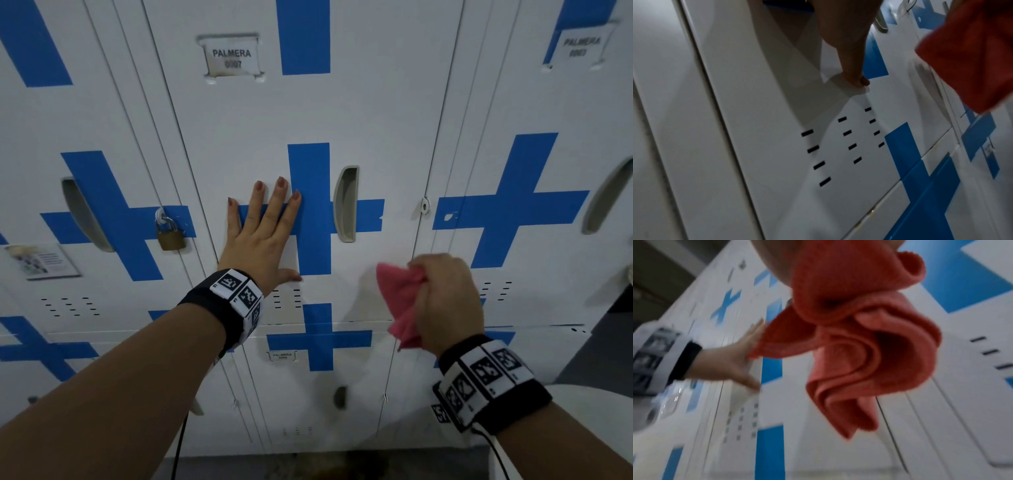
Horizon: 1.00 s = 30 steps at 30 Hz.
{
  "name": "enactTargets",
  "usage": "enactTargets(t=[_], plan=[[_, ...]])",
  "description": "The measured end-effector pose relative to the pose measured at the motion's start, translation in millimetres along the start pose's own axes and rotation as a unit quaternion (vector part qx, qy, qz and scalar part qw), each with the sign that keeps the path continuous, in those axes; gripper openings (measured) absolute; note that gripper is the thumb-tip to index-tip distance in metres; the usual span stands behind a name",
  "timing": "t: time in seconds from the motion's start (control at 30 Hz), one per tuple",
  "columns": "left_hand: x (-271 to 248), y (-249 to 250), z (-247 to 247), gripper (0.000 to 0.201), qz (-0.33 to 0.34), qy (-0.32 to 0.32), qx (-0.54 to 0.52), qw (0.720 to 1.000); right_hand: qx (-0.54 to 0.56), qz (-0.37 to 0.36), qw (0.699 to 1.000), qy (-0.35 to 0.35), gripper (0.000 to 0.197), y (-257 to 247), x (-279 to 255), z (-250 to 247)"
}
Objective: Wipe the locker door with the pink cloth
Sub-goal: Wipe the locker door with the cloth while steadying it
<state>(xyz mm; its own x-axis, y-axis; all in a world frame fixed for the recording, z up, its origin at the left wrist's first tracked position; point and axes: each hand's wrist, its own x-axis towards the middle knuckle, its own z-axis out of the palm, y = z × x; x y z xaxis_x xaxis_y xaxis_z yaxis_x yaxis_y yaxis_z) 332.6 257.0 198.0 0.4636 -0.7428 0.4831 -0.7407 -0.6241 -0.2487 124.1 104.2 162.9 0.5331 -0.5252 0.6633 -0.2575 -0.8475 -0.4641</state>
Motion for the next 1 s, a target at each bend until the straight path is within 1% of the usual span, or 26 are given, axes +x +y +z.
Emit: enactTargets(t=[0.03, 0.07, 0.1, 0.17, 0.23, 0.37, 0.43, 0.47, 0.5, 0.53, 0.57, 0.6, 0.63, 0.67, 0.7, 0.73, 0.8, 0.83, 0.9, 0.93, 0.97, 1.0], plan=[[-0.1, 0.0, -0.1, 0.140, -0.001, 0.000, 0.000, 1.000, 0.048, -0.010, 0.996, 0.077, 0.020, -0.2, 4.3, 0.3], [-0.1, -0.1, -0.1, 0.140, -0.002, 0.000, -0.002, 1.000, 0.078, -0.015, 0.988, 0.136, 0.026, -0.5, 8.2, 0.8], [-0.1, 0.2, -0.6, 0.140, -0.001, 0.001, -0.004, 1.000, 0.099, -0.017, 0.980, 0.173, 0.032, -3.3, 11.9, 0.5], [0.2, 0.6, -0.9, 0.141, 0.000, 0.001, -0.005, 1.000, 0.122, -0.027, 0.970, 0.208, 0.035, -9.3, 17.9, 2.0], [0.6, 0.6, 0.0, 0.140, 0.002, 0.003, -0.007, 1.000, 0.135, -0.037, 0.970, 0.198, 0.036, -13.5, 22.1, 5.9], [-1.6, 3.3, 1.0, 0.135, 0.003, 0.022, -0.019, 1.000, 0.155, -0.044, 0.975, 0.150, 0.037, -16.6, 27.2, 15.3], [-6.6, 9.3, -1.7, 0.119, 0.008, 0.043, -0.056, 0.998, 0.174, -0.054, 0.975, 0.130, 0.035, -20.8, 26.1, 17.4], [-10.6, 14.2, -3.6, 0.105, 0.017, 0.059, -0.091, 0.994, 0.186, -0.059, 0.973, 0.121, 0.034, -23.1, 24.6, 18.1], [-15.8, 21.3, -7.4, 0.091, 0.028, 0.079, -0.149, 0.985, 0.196, -0.063, 0.972, 0.113, 0.034, -25.7, 22.8, 18.4], [-21.2, 30.6, -12.8, 0.079, 0.033, 0.098, -0.237, 0.966, 0.203, -0.070, 0.971, 0.106, 0.034, -28.6, 20.5, 18.2], [-25.8, 41.0, -18.0, 0.070, 0.030, 0.098, -0.353, 0.930, 0.207, -0.080, 0.970, 0.102, 0.033, -31.5, 18.7, 17.6], [-30.0, 51.9, -23.0, 0.066, 0.020, 0.072, -0.474, 0.878, 0.213, -0.092, 0.968, 0.098, 0.032, -34.4, 17.0, 17.1], [-33.4, 62.4, -27.1, 0.067, 0.008, 0.037, -0.580, 0.814, 0.219, -0.103, 0.966, 0.092, 0.032, -37.4, 15.9, 16.3], [-35.3, 71.6, -28.0, 0.070, -0.010, 0.014, -0.655, 0.755, 0.224, -0.110, 0.965, 0.086, 0.031, -39.7, 15.1, 15.4], [-35.6, 78.5, -27.5, 0.072, -0.033, 0.017, -0.689, 0.724, 0.226, -0.116, 0.964, 0.080, 0.030, -40.9, 15.0, 14.3], [-34.9, 82.7, -26.6, 0.071, -0.054, 0.034, -0.696, 0.715, 0.225, -0.117, 0.964, 0.074, 0.029, -40.6, 15.4, 12.9], [-32.7, 83.1, -23.1, 0.062, -0.080, 0.098, -0.660, 0.740, 0.217, -0.109, 0.968, 0.068, 0.026, -35.8, 18.0, 9.6], [-31.7, 81.3, -21.8, 0.057, -0.077, 0.129, -0.640, 0.753, 0.210, -0.101, 0.970, 0.068, 0.022, -31.6, 19.9, 7.7], [-30.2, 76.2, -19.9, 0.048, -0.039, 0.184, -0.592, 0.784, 0.191, -0.086, 0.976, 0.059, 0.016, -21.3, 24.0, 4.5], [-30.1, 74.0, -19.9, 0.042, -0.013, 0.196, -0.563, 0.803, 0.177, -0.080, 0.980, 0.043, 0.013, -16.0, 25.9, 3.7], [-30.0, 71.2, -20.5, 0.033, 0.011, 0.192, -0.535, 0.823, 0.163, -0.077, 0.983, 0.024, 0.011, -11.3, 27.7, 3.2], [-29.3, 67.6, -20.8, 0.025, 0.029, 0.174, -0.508, 0.843, 0.153, -0.075, 0.985, 0.009, 0.013, -7.9, 29.4, 2.7]])
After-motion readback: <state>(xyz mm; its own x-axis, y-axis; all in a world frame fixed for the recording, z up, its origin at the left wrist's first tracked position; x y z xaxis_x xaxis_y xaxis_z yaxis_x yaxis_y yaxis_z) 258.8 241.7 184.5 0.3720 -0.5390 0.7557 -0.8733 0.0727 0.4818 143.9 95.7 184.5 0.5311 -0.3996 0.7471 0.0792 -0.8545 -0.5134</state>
